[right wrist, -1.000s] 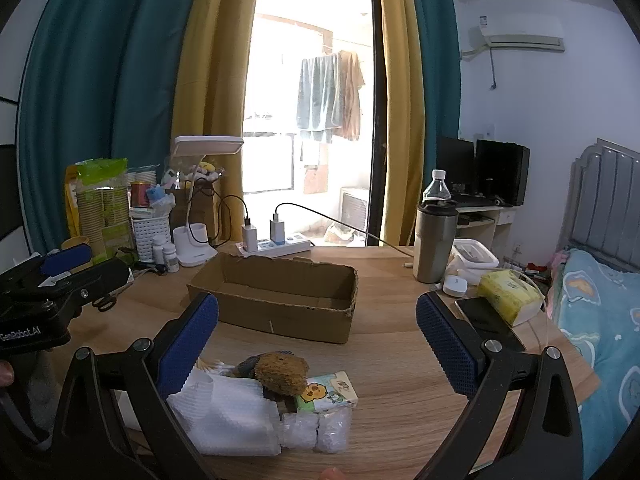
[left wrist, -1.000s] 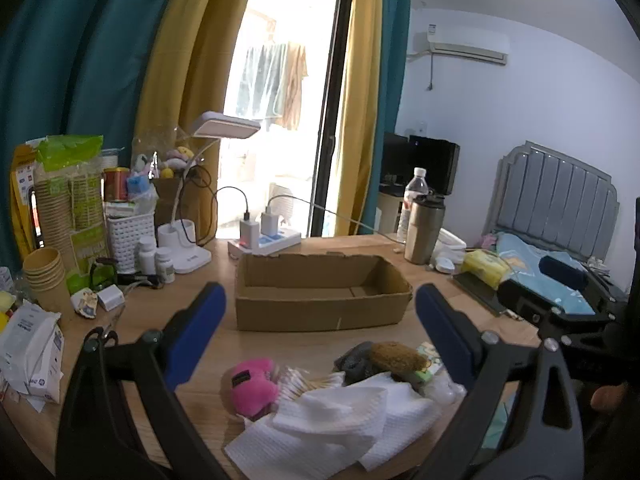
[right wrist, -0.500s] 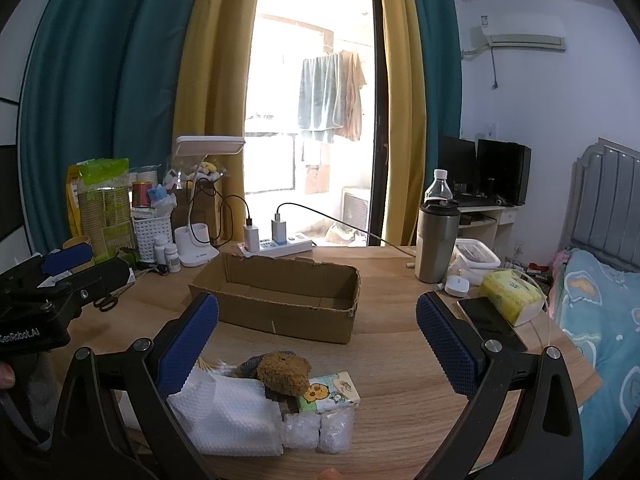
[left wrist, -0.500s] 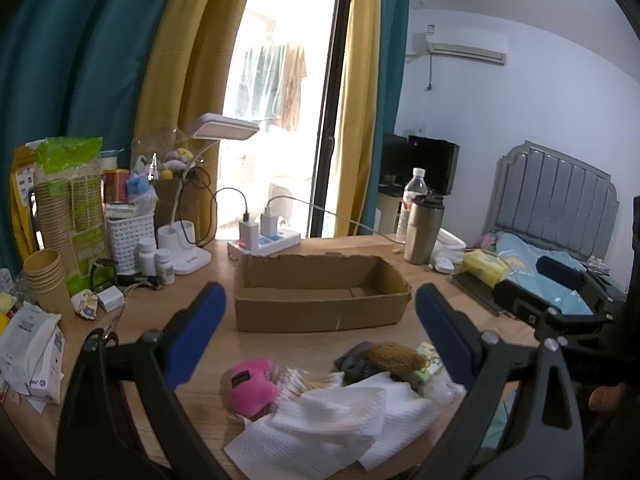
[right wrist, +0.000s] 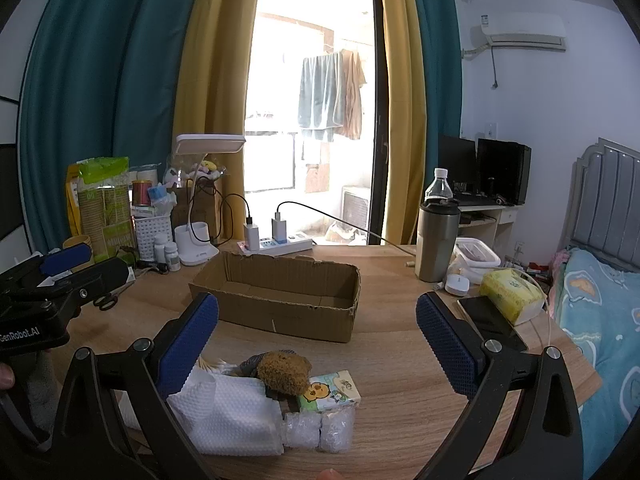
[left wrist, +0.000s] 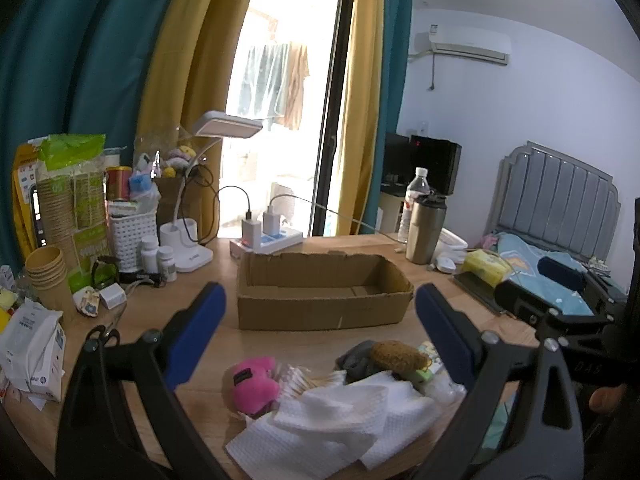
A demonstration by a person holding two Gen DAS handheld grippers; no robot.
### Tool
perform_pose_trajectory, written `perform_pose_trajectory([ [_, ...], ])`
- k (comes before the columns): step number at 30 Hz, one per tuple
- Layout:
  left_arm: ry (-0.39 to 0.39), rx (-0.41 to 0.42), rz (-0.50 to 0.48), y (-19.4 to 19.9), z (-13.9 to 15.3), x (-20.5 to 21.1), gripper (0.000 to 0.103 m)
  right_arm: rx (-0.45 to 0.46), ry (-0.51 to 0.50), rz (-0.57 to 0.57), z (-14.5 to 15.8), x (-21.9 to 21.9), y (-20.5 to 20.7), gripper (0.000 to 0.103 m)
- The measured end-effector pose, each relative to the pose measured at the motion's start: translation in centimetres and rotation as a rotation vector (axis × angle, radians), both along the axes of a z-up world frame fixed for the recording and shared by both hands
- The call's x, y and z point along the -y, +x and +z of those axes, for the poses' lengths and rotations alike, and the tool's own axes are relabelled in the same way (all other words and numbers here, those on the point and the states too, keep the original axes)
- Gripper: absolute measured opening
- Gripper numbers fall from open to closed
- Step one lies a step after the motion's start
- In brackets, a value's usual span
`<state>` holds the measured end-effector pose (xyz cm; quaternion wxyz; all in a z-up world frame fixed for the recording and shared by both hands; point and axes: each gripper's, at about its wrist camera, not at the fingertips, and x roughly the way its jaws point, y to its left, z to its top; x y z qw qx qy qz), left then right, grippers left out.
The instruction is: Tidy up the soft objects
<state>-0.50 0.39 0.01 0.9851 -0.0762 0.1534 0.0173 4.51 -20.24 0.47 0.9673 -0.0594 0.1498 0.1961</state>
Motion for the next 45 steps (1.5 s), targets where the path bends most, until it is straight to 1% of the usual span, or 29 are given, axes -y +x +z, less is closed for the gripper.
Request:
perform_pose_trajectory([
  [38,0.002,-0.001,0.0,-0.1,-0.2,0.1,0.097,-0.003,0.0,0.0,-0.1,-0.1,0.0,0.101],
  [42,0.005,-0.012,0.0,-0.2,-0.5,0.2,0.097,-0.009,0.001,-0.004,-0.4,0.0,0.0,0.101],
  [45,0.01,-0.041,0.002,0.0,-1.5,0.5,0.097,-0.03,0.001,-0.012,-1.1,0.1,0.3,0.101],
])
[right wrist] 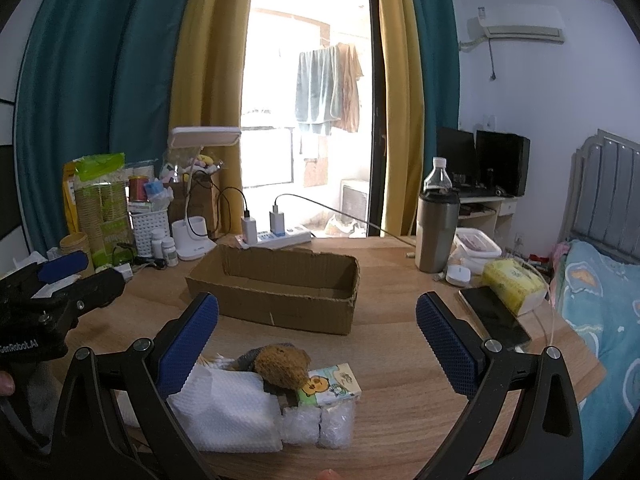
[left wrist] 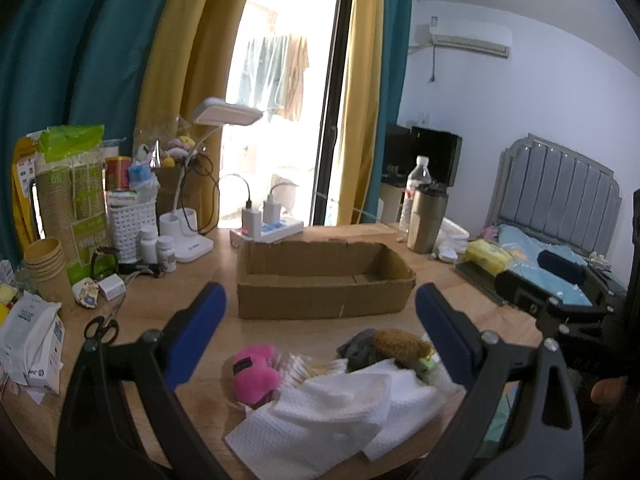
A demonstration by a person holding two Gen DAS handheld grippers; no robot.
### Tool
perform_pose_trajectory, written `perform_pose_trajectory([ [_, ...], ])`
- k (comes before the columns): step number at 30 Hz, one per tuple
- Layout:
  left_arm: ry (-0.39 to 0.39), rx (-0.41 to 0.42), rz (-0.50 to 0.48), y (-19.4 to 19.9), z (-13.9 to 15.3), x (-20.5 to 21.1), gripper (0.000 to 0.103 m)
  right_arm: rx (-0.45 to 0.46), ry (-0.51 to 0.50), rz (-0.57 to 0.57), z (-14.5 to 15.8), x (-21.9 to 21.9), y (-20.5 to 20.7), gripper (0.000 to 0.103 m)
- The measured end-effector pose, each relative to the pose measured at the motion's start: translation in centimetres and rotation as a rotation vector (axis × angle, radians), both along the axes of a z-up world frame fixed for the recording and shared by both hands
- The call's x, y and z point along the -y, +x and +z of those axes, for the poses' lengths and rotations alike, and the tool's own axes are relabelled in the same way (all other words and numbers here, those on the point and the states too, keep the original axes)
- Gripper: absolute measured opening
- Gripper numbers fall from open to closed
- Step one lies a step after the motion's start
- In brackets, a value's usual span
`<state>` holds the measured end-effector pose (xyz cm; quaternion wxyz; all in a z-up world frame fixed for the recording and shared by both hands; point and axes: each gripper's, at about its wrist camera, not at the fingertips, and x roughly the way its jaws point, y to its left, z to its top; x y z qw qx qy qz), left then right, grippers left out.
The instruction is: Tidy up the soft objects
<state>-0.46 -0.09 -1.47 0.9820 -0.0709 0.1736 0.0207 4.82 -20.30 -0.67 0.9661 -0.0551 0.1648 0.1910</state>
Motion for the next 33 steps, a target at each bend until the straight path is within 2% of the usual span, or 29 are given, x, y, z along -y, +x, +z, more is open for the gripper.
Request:
perform_pose_trajectory([
  [19,-0.017,-0.243,-0.015,2.3,-7.1,-0.4,0.096,-0.181,-0.052,-0.072,-6.0,1.6,4.6,0.101],
  [26,-0.045,-0.323,-0.02,3.0,-9.2,-0.7,0.096,-0.27,-0.072,-0.051,-8.4,1.5,5.7,0.101],
  [28,-0.046,-0.334,-0.021,3.0,-9.5,-0.7,0.094,-0.296,-0.076,-0.038,-8.9,1.5,5.6,0.101],
  [30,-0.048,-0.345,-0.025,2.9,-9.9,-0.7,0.085,-0.323,-0.074,-0.022,-9.4,1.4,5.5,0.101],
  [33,-0.053,-0.375,-0.035,3.1,-10.4,-0.6,0.079,-0.356,-0.066,-0.005,-10.0,1.1,5.5,0.1],
])
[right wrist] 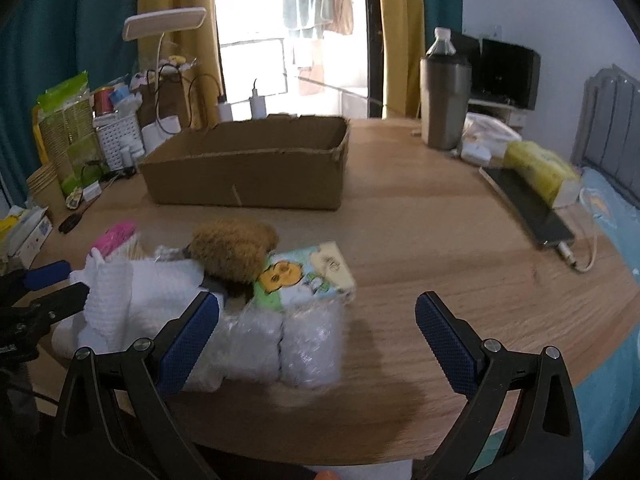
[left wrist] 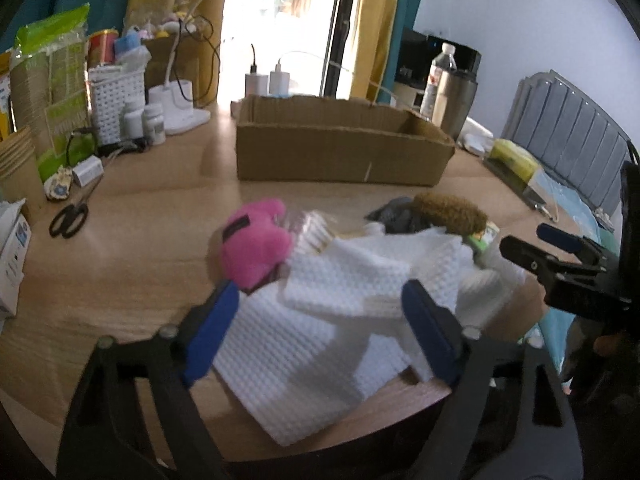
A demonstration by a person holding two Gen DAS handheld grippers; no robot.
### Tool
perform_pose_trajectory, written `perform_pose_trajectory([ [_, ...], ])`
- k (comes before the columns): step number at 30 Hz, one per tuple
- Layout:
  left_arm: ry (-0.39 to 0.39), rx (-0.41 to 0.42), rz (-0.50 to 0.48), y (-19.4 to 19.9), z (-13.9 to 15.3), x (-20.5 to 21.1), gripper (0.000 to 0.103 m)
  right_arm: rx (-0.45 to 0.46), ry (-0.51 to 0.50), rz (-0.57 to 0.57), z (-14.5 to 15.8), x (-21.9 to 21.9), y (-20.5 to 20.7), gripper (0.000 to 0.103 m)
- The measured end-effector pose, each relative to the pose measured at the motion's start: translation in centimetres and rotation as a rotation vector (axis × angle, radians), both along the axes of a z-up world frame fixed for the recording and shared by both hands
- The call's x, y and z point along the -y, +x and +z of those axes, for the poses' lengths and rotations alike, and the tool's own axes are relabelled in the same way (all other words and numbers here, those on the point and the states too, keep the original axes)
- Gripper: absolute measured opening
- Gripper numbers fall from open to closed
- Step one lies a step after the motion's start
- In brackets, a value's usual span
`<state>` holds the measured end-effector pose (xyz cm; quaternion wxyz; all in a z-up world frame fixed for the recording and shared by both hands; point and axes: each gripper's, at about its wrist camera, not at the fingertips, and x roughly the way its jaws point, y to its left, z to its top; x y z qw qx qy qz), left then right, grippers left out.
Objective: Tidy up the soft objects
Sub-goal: 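Grasp the white towel with the left gripper while the right grasps bubble-wrapped cotton balls, then carry the towel and cotton balls with both grippers over the cardboard box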
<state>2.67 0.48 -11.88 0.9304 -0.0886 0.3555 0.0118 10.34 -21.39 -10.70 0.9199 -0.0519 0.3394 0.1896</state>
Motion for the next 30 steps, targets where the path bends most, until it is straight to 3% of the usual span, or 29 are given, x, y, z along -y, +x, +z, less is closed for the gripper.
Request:
perform_pose_trajectory([
  [4,0.004,-0.008,-0.013,0.1,-0.2,0.2,0.073,-0.029,-0.001,0.017,-0.6,-0.4,0.0,0.094],
  [6,-0.007,-0.024,-0.018,0.3,-0.4,0.1,0.056,-0.046,0.002,0.029,-0.8,-0.6,0.1,0.087],
  [10,-0.046,-0.057,-0.025,0.6,-1.1,-0.3,0.043,-0.075,0.012,0.048,-1.0,-0.8,0.3,0.072],
  [15,-0.062,-0.065,-0.044,0.7,-1.3,-0.2,0.015,-0.093,0.04,0.058,-1.1,-0.5,0.5,0.066],
  [20,-0.06,-0.031,-0.068,0.4,-0.6,0.0,0.006,-0.067,0.046,0.055,-0.5,-0.3,0.3,0.062],
  [30,-0.047,0.055,-0.07,-0.4,1.9,-0.7,0.004,-0.006,0.061,0.032,1.1,0.5,0.0,0.061],
])
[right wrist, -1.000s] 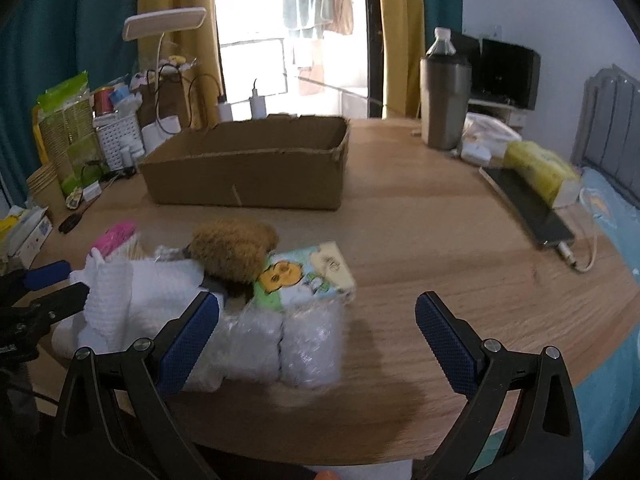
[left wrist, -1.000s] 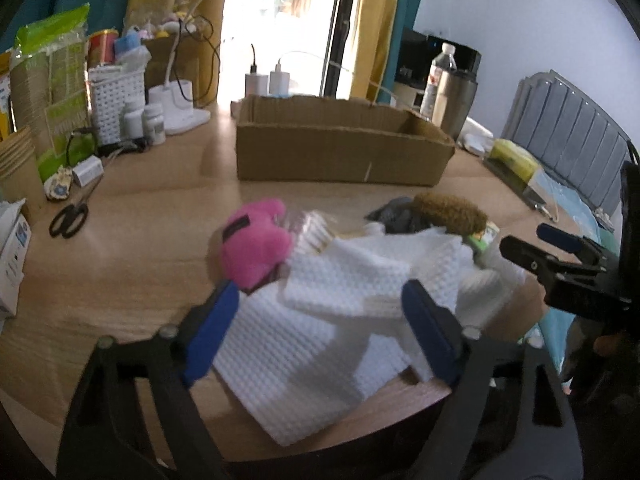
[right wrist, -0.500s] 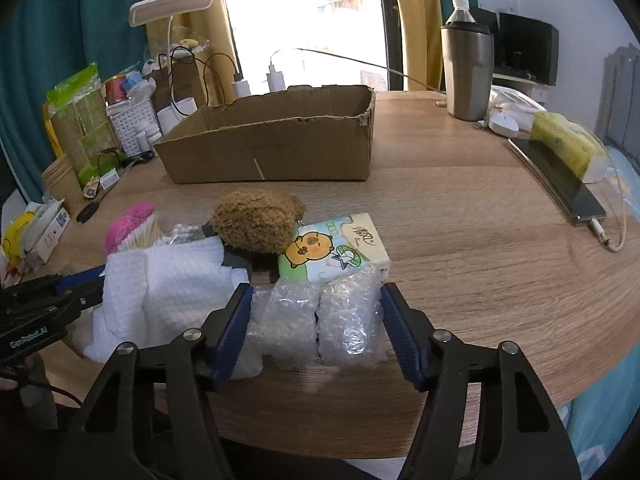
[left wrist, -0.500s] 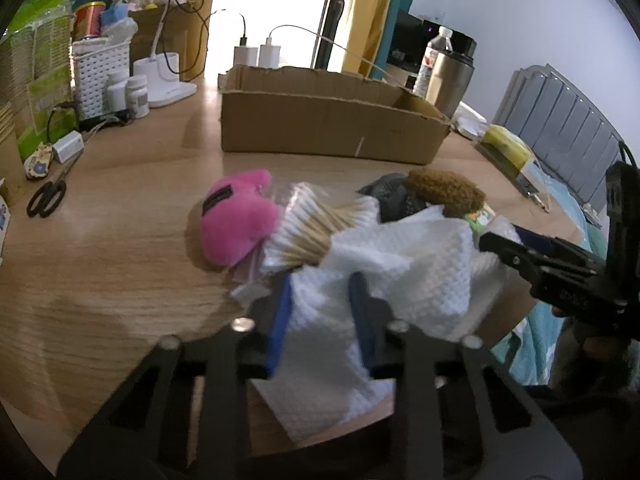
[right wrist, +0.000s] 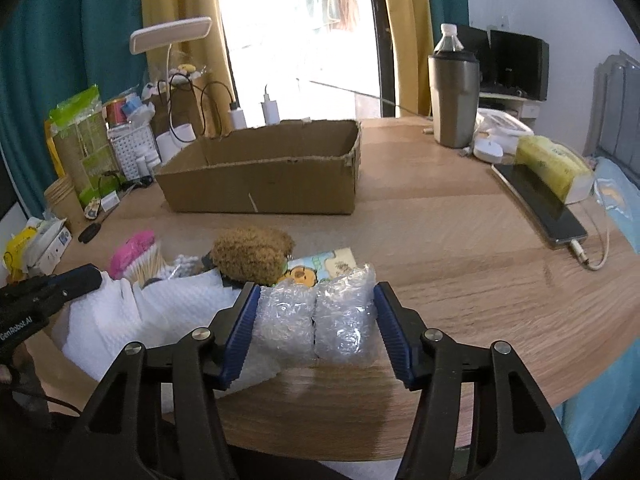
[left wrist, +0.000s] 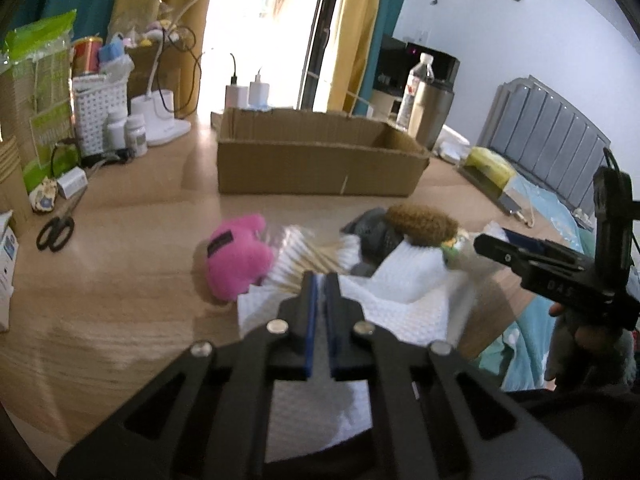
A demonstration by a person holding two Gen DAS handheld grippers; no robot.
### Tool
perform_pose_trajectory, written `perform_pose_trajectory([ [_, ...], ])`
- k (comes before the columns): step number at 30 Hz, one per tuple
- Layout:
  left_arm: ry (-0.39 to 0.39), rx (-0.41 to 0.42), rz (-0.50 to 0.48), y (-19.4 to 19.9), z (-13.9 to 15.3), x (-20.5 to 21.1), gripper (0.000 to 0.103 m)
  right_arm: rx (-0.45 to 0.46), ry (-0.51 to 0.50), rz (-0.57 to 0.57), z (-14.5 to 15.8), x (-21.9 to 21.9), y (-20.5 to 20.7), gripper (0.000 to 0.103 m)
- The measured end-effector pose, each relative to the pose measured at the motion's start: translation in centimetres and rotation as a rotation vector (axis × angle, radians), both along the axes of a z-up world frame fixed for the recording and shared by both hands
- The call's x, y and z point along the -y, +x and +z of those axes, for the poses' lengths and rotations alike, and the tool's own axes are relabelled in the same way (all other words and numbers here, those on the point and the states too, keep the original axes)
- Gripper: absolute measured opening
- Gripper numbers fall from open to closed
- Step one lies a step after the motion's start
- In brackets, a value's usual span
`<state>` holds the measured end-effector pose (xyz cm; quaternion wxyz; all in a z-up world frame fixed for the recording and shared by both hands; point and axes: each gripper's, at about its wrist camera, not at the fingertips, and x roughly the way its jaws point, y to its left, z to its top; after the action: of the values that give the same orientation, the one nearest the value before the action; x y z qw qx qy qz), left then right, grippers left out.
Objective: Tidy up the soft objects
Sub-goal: 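Carry the towel and cotton balls with both grippers over the cardboard box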
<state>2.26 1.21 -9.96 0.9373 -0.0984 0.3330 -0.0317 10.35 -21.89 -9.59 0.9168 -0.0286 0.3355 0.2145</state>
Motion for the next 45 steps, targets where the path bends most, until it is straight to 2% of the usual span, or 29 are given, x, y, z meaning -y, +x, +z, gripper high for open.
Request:
perform_pose_trajectory([
  [13,0.006,0.106,0.021,0.5,4.2,-1.4,0.004,0.1,0.013,-0.02,3.2,0.9,0.8,0.061],
  [24,0.043,0.203,0.031,3.3,8.7,-2.8,0.004,0.168,0.053,-0.003,6.2,0.3,3.5,0.061],
  [35,0.053,0.227,0.031,6.6,10.5,-3.8,0.004,0.182,0.05,0.018,7.4,-0.8,6.4,0.061],
  [45,0.043,0.215,0.009,10.0,10.5,-4.6,0.004,0.167,0.042,0.043,7.4,-2.7,9.1,0.061],
])
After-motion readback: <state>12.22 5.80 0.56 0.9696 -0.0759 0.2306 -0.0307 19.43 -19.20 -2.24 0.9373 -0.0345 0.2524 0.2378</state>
